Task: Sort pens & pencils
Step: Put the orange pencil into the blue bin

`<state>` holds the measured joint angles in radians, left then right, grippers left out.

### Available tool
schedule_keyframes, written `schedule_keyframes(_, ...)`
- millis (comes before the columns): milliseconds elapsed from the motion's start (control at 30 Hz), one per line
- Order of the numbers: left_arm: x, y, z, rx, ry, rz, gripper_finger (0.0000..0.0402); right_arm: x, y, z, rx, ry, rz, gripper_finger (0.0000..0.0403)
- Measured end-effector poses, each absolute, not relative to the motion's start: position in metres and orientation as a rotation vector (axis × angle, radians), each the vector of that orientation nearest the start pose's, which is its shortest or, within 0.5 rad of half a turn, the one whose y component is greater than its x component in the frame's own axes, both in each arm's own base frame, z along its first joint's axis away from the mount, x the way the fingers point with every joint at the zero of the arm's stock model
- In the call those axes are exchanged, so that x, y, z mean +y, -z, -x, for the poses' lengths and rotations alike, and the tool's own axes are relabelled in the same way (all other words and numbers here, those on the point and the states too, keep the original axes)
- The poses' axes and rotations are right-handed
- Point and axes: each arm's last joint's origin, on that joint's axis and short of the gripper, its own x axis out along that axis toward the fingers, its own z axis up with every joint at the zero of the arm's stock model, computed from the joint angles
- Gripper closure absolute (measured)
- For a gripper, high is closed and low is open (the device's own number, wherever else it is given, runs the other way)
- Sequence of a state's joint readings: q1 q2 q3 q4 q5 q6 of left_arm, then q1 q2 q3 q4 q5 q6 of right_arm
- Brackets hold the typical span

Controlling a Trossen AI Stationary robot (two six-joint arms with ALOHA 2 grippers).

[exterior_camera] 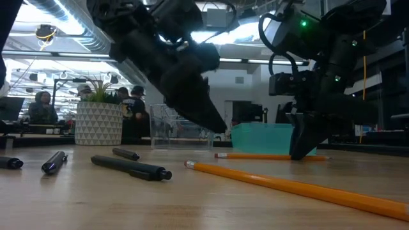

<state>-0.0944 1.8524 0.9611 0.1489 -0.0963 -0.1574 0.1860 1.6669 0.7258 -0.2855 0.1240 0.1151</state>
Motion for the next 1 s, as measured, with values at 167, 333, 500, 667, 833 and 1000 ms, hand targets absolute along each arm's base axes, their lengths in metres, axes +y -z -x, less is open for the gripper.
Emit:
schedule_keyframes(167, -0.029, -0.124, -0.365, 0.768, -0.160, 0.034, 0.0211, 0.047, -0.113, -0.267, 1.206, 0.004, 0.090, 0.0362)
schedule_keyframes(333, -0.026, -0.121, -0.367, 0.759, -0.168, 0.061, 0.0211, 0.047, -0.113, -0.267, 1.204, -0.003, 0.095, 0.0362)
schedule_keyframes(500, -0.021, -0.109, -0.368, 0.793, -0.129, 0.108, 0.0211, 0.047, -0.113, -0.267, 1.203, -0.006, 0.092, 0.0362)
schedule_keyframes(667, -0.020, -0.102, -0.370, 0.802, -0.138, 0.090, 0.0212, 0.047, -0.113, -0.268, 1.197, -0.005, 0.087, 0.0362)
schedule_keyframes(833, -0.020, -0.099, -0.370, 0.814, -0.131, 0.057, 0.0241, 0.047, -0.113, -0.268, 1.189, -0.011, 0.085, 0.0362)
schedule_keyframes(1000, -0.021, -0.097, -0.369, 0.829, -0.122, 0.042, 0.0314, 0.048, -0.113, -0.269, 1.187, -0.013, 0.080, 0.0362)
